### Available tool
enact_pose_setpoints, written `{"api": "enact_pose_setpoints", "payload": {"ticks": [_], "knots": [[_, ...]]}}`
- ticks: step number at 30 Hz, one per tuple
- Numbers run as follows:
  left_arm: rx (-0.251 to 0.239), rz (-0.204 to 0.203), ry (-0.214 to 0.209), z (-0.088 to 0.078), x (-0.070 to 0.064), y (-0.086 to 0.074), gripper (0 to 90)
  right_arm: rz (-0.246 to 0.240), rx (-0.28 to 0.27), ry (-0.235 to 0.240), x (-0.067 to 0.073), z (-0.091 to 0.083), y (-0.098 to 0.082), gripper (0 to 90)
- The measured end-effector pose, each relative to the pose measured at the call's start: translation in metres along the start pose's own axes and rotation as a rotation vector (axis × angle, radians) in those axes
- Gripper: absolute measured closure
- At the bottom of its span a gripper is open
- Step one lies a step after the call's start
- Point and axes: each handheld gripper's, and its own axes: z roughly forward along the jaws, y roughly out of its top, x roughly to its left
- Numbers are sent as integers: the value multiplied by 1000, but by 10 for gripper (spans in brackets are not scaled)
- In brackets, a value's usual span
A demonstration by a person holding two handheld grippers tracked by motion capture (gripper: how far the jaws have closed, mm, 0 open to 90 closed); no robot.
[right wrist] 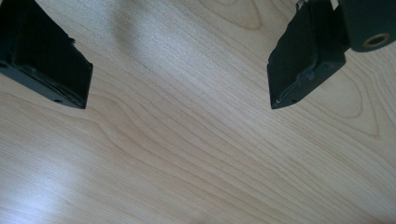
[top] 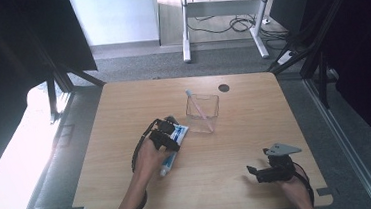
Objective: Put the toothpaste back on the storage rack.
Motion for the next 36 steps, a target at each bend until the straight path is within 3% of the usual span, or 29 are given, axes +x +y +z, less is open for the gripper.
{"api": "enact_pose_setpoints", "payload": {"ticks": [4, 10, 14, 18, 27, 28, 36], "knots": [[42, -3, 19, 6, -2, -1, 429, -4, 1, -1, 0, 0, 0, 70], [43, -32, 15, 11, -3, -4, 469, 0, -2, -2, 0, -1, 0, 70], [27, -41, 13, 8, -1, -5, 585, -1, -3, -5, 0, -1, 0, 71], [15, -20, 20, 4, 0, -6, 674, -1, -2, -3, 0, -1, 0, 71], [9, -8, 25, 0, 5, -10, 715, 1, 0, -6, -1, -1, 0, 72], [-6, -20, 23, 0, 4, -10, 717, 1, 0, -6, -1, -1, 0, 72], [-41, -5, 9, -11, 7, -11, 718, 4, 1, -7, -2, -1, -1, 73]]}}
